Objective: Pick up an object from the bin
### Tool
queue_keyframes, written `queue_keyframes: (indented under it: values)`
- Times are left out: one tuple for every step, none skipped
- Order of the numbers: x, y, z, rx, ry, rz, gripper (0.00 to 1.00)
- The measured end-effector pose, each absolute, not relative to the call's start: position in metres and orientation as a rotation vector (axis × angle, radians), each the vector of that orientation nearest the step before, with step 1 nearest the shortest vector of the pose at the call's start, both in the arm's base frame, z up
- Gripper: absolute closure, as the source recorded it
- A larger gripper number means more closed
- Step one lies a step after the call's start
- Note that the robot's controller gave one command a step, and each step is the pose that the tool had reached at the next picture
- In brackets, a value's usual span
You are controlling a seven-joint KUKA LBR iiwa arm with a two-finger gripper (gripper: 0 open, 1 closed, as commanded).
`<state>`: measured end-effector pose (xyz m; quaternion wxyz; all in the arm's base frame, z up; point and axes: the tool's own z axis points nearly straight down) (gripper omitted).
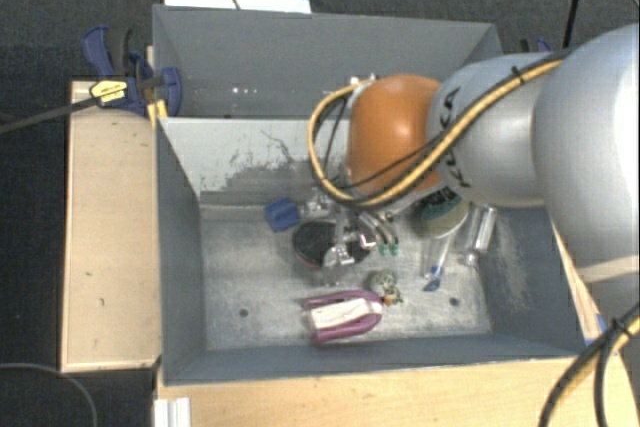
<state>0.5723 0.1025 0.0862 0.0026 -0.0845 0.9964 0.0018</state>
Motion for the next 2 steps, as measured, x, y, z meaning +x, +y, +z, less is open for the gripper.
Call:
queue_keyframes:
  values:
    - [0.573,0.099,0.087,-0.255,3.126,0.003,1.00]
    - [0.560,0.130,0.201,-0.283,3.120,0.004,1.00]
